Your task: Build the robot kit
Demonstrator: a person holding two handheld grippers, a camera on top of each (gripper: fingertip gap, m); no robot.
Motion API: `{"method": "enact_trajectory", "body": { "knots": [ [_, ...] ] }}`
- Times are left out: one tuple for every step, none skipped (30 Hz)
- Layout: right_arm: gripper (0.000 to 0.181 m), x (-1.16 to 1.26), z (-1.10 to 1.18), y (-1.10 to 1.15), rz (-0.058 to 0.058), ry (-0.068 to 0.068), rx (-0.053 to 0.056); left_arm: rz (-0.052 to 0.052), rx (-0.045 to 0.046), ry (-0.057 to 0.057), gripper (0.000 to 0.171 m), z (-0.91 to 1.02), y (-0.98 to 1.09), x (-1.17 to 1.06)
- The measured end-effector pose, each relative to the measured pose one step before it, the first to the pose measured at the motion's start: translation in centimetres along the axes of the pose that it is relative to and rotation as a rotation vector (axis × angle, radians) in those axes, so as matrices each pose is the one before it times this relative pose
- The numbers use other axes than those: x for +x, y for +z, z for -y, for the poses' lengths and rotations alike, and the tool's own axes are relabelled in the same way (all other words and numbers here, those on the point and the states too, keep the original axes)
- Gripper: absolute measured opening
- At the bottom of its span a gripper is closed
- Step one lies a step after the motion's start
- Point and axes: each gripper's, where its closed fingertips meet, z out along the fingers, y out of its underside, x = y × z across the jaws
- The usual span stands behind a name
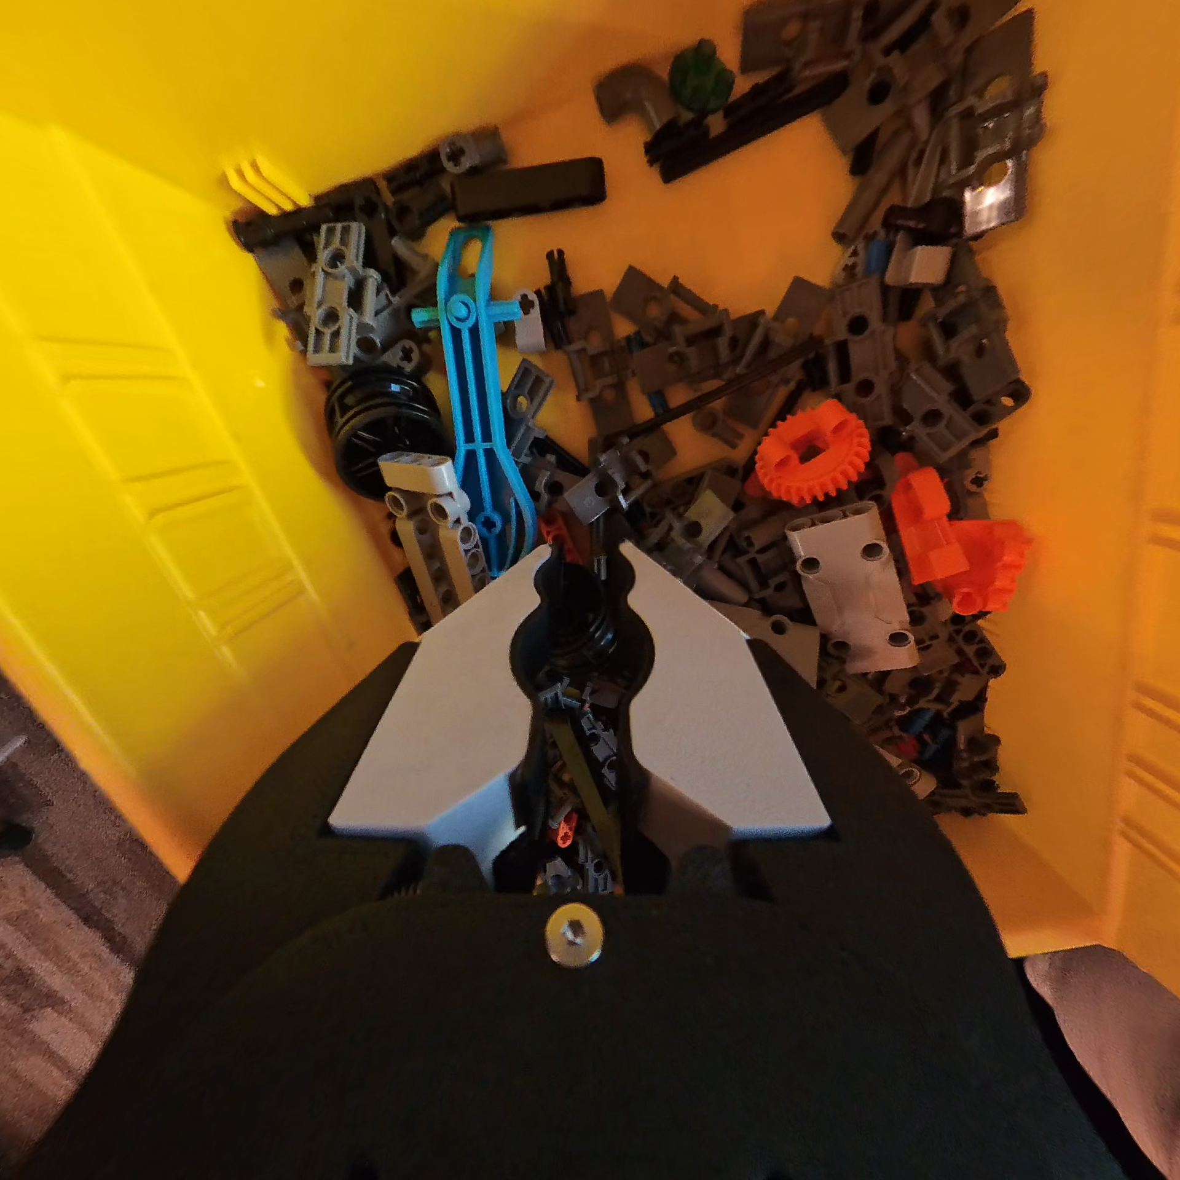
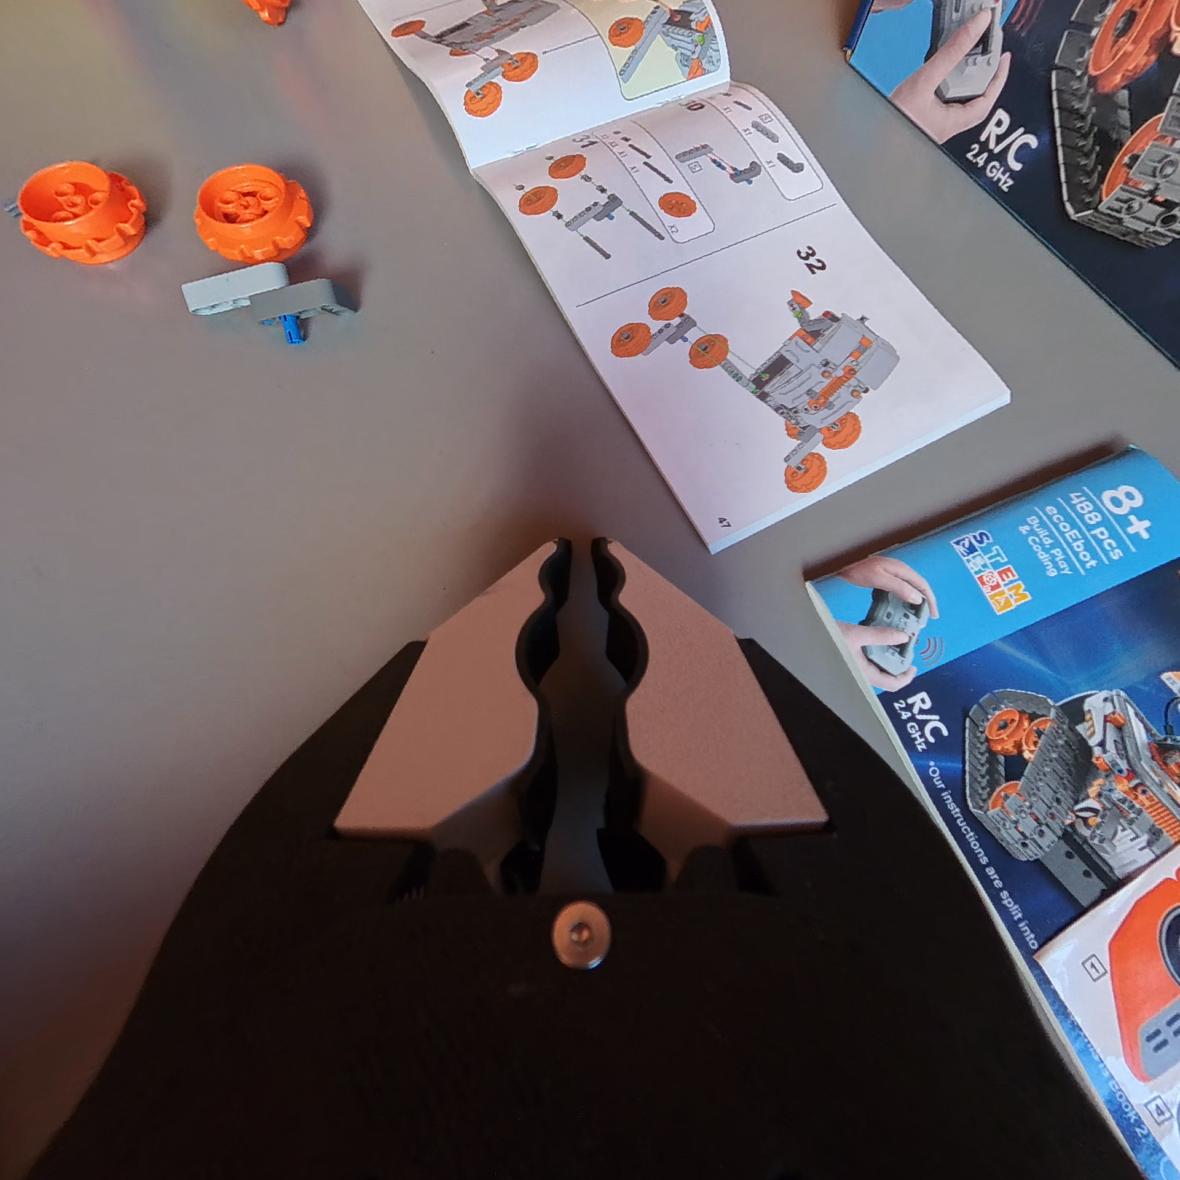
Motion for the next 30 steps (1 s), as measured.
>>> {"method": "enact_trajectory", "body": {
  "knots": [
    [0.009,-0.006,0.002,0.003,0.0013,0.0015,0.0,-0.0093,-0.01013,0.0011,0.013,-0.021,0.228,0.135],
    [0.009,0.005,0.002,0.003,0.0014,0.0016,0.0001,-0.0088,0.00681,0.0011,0.013,0.244,0.107,0.102],
    [0.009,-0.007,-0.001,-0.001,0.001,0.0009,0.0,-0.0006,0.00592,-0.0029,0.012,0.173,0.039,-0.02],
    [0.009,0.003,0.008,-0.006,0.0,-0.0004,0.0,-0.0018,-0.00548,-0.0024,0.011,-0.013,0.025,-0.012],
    [0.009,-0.002,-0.002,-0.003,-0.0007,-0.0014,0.0,-0.0041,-0.00665,0.0017,0.009,-0.057,0.001,0.047],
    [0.009,-0.012,0.004,0.004,-0.0011,-0.002,0.0,-0.0059,-0.0046,0.0068,0.005,-0.04,0.014,0.085],
    [0.009,-0.005,-0.001,-0.002,-0.001,-0.0024,0.0,-0.0046,-0.00329,0.0073,0.003,-0.027,0.012,0.045],
    [0.009,-0.03,0.0,-0.001,-0.0002,-0.0025,0.0,0.0028,-0.00493,0.004,0.002,-0.069,-0.005,-0.081],
    [0.009,0.002,0.003,0.002,-0.0011,-0.0021,0.0,0.0057,-0.00189,0.0008,0.002,-0.065,-0.042,-0.132],
    [0.009,-0.005,-0.002,-0.003,-0.0006,-0.0012,0.0,0.0027,0.00214,-0.0016,0.002,-0.029,-0.128,-0.063],
    [0.009,-0.018,0.002,0.002,0.0004,-0.0004,0.0001,-0.0028,0.00721,-0.0017,0.002,0.003,-0.232,0.043],
    [0.009,-0.002,-0.001,-0.001,0.0008,0.0006,0.0,-0.0052,0.01336,0.0014,0.002,0.045,-0.351,0.135],
    [0.009,-0.004,0.003,0.004,0.0013,0.0012,0.0001,-0.0107,0.01907,0.0048,0.002,0.06,-0.45,0.271],
    [0.009,-0.01,-0.002,-0.001,0.0012,0.0011,0.0,-0.0076,0.02164,0.005,0.002,0.054,-0.547,0.283],
    [0.009,-0.007,-0.002,-0.001,0.0011,0.0007,0.0,-0.0018,0.02241,0.0088,0.003,0.01,-0.622,0.279],
    [0.009,-0.007,-0.008,0.006,0.0005,0.0,0.0,0.0034,0.02835,0.0159,0.003,0.022,-0.713,0.302],
    [0.009,0.001,0.001,0.001,-0.0006,-0.0009,0.0,0.0053,0.03293,0.0185,0.002,0.043,-0.81,0.361],
    [0.009,-0.004,-0.002,-0.003,-0.0007,-0.0011,0.0,0.0016,0.03837,0.0181,0.003,0.075,-0.914,0.506],
    [0.009,-0.005,0.001,0.001,-0.0004,-0.0006,0.0,-0.0018,0.04321,0.0148,0.002,0.122,-0.994,0.617],
    [0.009,-0.004,0.005,0.006,0.0,-0.0002,0.0,-0.0099,0.05162,0.0187,0.003,0.279,-1.07,0.836],
    [0.009,0.002,-0.001,-0.001,0.0005,0.0006,0.0,-0.0176,0.05987,0.0227,0.002,0.473,-1.07,1.074],
    [0.009,-0.005,-0.004,-0.003,0.0015,0.0018,0.0,-0.0178,0.05694,0.0149,0.002,0.565,-1.009,1.087],
    [0.009,0.0,0.004,0.006,0.0019,0.0024,0.0,-0.0174,0.04585,0.0059,0.002,0.545,-0.914,1.084],
    [0.009,-0.006,0.001,0.002,0.0018,0.0022,0.0,-0.0175,0.03966,0.0084,0.002,0.557,-0.801,1.131],
    [0.009,0.0,-0.003,-0.003,0.0012,0.0016,0.0,-0.0108,0.03812,0.0174,0.002,0.586,-0.735,1.113],
    [0.009,0.0,0.004,0.005,0.0003,0.0005,0.0,-0.004,0.03773,0.0238,0.002,0.639,-0.664,1.102],
    [0.009,-0.004,-0.003,-0.003,-0.0008,-0.001,0.0,-0.0086,0.03652,0.0253,0.002,0.705,-0.559,1.217],
    [0.009,0.007,-0.001,-0.002,-0.0019,-0.0023,0.0,-0.0178,0.03316,0.0275,0.002,0.725,-0.428,1.393],
    [0.009,-0.003,0.0,-0.001,-0.0022,-0.0023,0.0,-0.0212,0.02486,0.0291,0.003,0.655,-0.257,1.434],
    [0.009,-0.006,-0.017,-0.003,-0.0015,-0.0005,-0.0002,-0.0171,0.01975,0.0291,0.003,0.654,-0.081,1.351]
  ]
}}
